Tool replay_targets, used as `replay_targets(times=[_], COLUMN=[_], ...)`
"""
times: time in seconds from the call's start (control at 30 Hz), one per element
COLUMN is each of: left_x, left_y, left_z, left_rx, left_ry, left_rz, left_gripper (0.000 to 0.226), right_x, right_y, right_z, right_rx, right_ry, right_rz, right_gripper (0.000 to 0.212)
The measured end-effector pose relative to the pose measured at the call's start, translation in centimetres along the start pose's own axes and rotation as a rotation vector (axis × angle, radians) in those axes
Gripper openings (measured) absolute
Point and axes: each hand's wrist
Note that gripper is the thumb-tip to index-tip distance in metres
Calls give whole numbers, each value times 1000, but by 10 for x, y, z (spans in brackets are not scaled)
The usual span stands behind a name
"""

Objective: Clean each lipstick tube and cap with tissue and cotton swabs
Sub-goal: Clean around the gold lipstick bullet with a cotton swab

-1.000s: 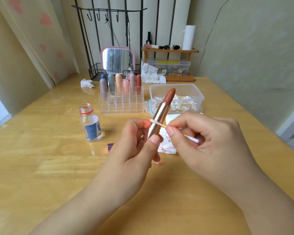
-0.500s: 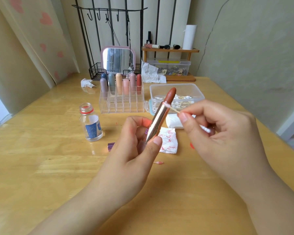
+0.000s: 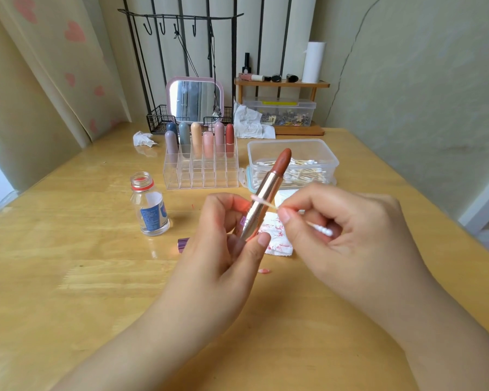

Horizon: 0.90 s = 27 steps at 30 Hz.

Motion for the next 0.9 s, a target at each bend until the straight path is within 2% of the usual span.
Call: replay_targets(times=[0.13,0.27,0.47,0.73,0.9], left_x=[2,8,9,8,7], left_y=[-2,-6,-10,-15,-14], left_z=[2,3,4,3,4], left_rx=[16,12,28,44,33], left_ry=[-2,-24,28,18,25], left_rz=[-46,11,86,121,107], left_gripper=[30,19,22,18,20], right_x=[-1,0,-2,4,-1], right_y=[-1,0,1,10,6], right_z=[-1,-1,-1,0,1], right_rx=[6,4,-16,-42,-11], right_ry=[-51,-50,-42,116,37], right_rz=[21,26,23,-78,-33], right_gripper=[14,14,14,16,11])
Point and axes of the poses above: each hand's wrist, its own z-axis towards the middle knuckle, its own x-axis out of the back of the hand, y = z × x, and after that the axes turned 6 degrees about x, right-handed
